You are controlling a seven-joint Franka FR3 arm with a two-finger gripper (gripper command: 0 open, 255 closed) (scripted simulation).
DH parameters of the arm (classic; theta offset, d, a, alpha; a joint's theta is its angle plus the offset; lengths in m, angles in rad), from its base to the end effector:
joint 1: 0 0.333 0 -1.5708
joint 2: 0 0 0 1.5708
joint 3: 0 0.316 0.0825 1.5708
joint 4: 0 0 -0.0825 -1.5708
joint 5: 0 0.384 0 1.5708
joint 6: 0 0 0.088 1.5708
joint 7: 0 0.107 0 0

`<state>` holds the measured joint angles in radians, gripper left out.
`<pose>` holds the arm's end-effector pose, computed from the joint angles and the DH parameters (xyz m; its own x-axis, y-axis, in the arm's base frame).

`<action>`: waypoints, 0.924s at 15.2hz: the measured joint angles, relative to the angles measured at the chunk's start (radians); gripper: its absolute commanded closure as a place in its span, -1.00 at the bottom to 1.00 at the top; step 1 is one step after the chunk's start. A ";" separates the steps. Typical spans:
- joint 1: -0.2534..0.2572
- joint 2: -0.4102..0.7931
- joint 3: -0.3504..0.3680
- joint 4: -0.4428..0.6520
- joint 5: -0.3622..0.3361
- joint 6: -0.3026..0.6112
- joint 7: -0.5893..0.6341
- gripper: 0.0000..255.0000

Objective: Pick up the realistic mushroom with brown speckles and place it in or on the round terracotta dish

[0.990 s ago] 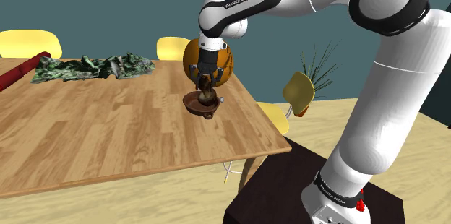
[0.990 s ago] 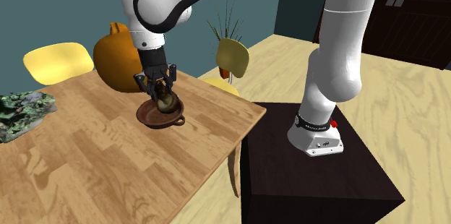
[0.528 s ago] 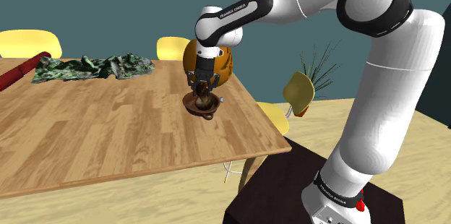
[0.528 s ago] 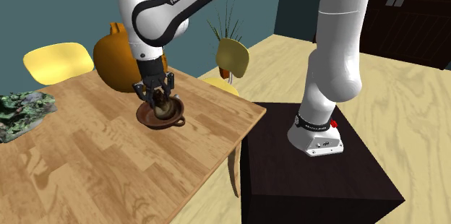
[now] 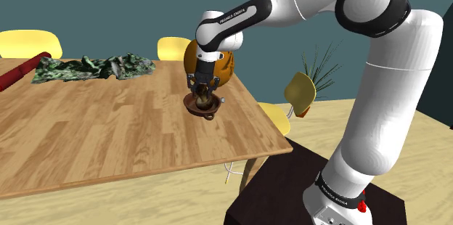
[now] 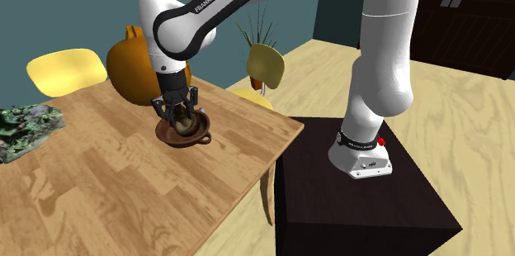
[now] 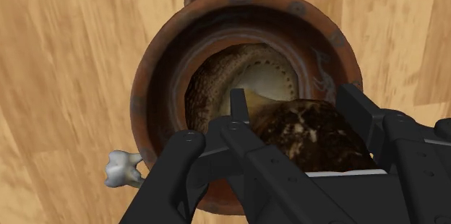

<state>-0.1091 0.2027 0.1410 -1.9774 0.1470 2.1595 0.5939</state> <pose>0.5921 0.0221 0.3667 0.7966 -0.5954 -0.1044 -0.6042 -0.7894 -0.1084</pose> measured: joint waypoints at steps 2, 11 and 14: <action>0.002 0.005 0.000 0.005 -0.002 0.001 0.004 1.00; 0.008 0.018 0.008 0.006 0.001 0.031 0.005 -1.00; -0.005 -0.007 -0.001 0.024 -0.002 -0.056 0.002 -1.00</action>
<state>-0.1142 0.1953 0.1403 -1.9535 0.1448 2.1037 0.5956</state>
